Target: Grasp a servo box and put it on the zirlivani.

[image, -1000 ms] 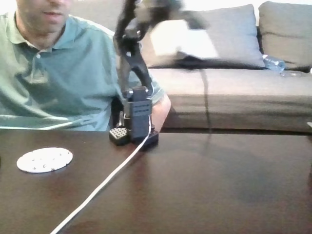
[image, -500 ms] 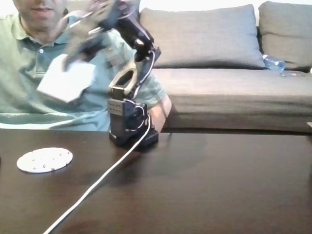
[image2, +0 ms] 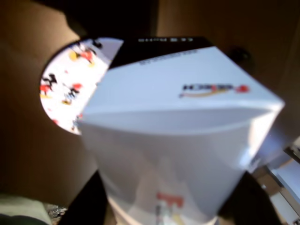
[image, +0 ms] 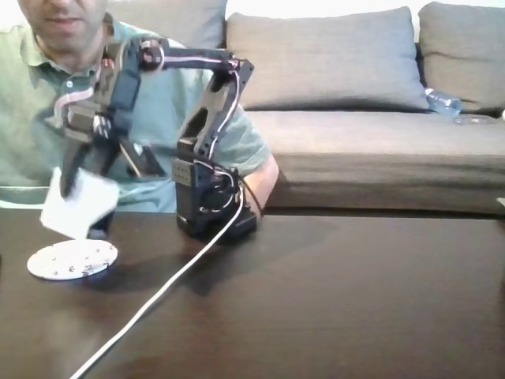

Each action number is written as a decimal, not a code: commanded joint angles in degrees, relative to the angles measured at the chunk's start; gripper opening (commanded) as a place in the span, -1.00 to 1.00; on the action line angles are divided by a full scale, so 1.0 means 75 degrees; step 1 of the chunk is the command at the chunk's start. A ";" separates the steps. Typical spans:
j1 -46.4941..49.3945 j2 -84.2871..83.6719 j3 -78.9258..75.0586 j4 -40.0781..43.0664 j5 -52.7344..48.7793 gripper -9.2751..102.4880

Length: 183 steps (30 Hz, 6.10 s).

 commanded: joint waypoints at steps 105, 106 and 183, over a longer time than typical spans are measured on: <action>-0.8180 0.8250 0.0926 0.1395 0.2039 -0.82; -0.8016 0.8391 0.1336 0.1207 0.2027 -0.82; -0.7020 0.7488 0.6094 -0.0445 0.1969 -0.82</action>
